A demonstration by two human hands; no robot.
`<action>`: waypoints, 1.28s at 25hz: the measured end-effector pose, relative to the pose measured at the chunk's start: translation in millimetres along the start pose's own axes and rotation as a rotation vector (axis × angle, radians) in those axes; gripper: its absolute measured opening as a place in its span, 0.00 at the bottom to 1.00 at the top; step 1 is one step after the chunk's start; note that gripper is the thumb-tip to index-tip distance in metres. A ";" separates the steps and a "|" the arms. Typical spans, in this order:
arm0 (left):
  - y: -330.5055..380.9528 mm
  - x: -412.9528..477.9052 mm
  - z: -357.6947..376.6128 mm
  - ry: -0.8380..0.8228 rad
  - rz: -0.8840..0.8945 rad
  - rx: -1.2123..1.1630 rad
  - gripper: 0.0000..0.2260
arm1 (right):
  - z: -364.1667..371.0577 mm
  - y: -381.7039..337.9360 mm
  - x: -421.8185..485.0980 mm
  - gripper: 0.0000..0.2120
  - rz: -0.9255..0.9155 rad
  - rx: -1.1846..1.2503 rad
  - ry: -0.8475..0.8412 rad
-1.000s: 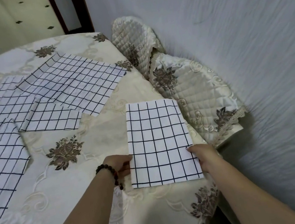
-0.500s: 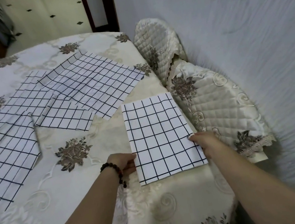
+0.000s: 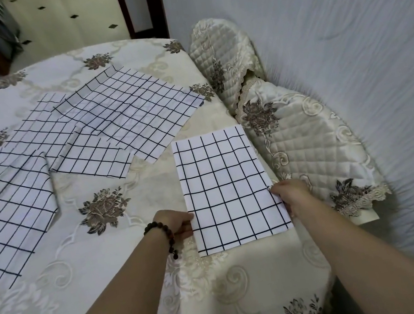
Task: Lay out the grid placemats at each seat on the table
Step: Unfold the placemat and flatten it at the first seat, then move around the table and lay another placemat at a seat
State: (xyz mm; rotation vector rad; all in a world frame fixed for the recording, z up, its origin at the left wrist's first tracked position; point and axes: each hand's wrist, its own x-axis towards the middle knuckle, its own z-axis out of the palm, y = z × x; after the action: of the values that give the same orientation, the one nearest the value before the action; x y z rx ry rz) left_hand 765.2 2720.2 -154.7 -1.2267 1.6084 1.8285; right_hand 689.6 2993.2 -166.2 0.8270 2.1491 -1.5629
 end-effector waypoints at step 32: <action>-109.7 -144.6 -261.1 0.544 0.638 -0.667 0.09 | 240.1 -17.1 -234.4 0.11 -0.432 0.175 -0.556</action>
State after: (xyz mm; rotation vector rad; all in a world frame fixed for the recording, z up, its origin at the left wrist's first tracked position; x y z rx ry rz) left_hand 1015.7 2536.8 -86.0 -1.7439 1.8878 2.7667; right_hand 845.5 2704.9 -92.6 -0.0608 1.8597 -1.9212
